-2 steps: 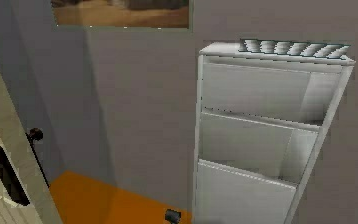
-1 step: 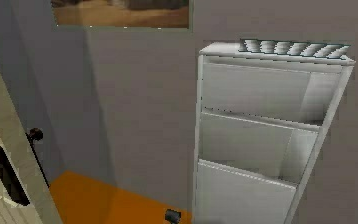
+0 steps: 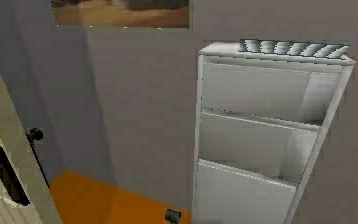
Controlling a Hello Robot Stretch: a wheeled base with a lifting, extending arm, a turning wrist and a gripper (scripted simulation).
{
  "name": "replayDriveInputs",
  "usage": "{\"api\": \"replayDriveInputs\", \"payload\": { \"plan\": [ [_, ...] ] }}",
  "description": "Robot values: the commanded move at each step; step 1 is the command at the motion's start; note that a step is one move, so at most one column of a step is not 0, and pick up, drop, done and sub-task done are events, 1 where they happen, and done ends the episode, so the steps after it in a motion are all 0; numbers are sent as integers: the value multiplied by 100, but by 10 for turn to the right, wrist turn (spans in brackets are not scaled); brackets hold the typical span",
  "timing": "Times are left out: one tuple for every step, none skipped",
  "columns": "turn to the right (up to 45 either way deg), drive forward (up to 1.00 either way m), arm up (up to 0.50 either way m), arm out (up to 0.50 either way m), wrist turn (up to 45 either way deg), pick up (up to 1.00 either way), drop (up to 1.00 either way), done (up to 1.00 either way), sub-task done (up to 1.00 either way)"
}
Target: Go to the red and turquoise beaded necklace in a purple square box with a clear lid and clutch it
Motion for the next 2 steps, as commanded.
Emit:
{"api": "replayDriveInputs", "payload": {
  "plan": [
    [0, 0, 0, 0, 450, 0, 0, 0, 0],
    [0, 0, 0, 0, 450, 0, 0, 0, 0]
  ]
}}
